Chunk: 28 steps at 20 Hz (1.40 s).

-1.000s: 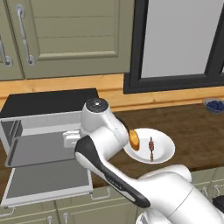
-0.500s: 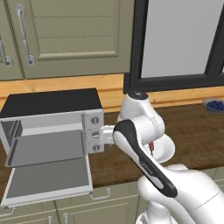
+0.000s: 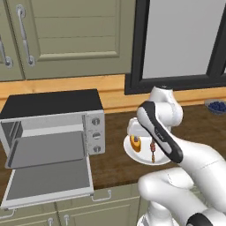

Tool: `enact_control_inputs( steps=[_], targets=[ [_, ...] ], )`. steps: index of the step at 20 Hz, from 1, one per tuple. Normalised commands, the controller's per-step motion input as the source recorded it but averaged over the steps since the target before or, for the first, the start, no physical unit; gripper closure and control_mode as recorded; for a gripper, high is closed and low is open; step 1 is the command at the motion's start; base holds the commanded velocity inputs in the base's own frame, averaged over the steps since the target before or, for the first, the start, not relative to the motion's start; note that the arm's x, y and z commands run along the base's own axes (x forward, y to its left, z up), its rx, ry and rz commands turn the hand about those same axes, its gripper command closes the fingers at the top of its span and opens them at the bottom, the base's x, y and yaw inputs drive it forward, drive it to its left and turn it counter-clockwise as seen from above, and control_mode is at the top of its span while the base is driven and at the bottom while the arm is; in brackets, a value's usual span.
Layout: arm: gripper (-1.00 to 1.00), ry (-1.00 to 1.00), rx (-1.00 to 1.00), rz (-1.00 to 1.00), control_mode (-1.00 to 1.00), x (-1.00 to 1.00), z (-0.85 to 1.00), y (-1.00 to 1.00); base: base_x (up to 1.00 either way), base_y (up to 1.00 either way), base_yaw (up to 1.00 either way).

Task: Pick up the kebab skewer and baguette bread, and place them inside the toaster oven. Close the toaster oven door and start by setting the timer.

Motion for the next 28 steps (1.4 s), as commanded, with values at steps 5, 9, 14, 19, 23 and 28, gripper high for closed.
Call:
enact_control_inputs(
  steps=[5,9,14,19,23,28],
  targets=[
    [-1.00,0.05,-0.03,0.05,-1.00,0.96,-0.55,-0.88,0.00,0.00,0.00],
    [-1.00,0.12,-0.03,0.04,-1.00,0.69,-0.40,-0.06,0.00,0.00,0.00],
    [-1.00,0.03,-0.05,0.03,-1.00,0.27,-0.27,0.00,0.00,0.00,0.00],
    [-1.00,0.01,-0.03,0.02,-1.00,0.19,-0.58,0.04,0.00,0.00,0.00],
    [-1.00,0.00,0.00,0.04,-1.00,0.00,-0.24,0.23,0.00,0.00,0.00],
    [-1.00,-0.03,0.00,0.01,-1.00,0.00,-0.10,0.07,0.00,0.00,0.00]
  ],
)
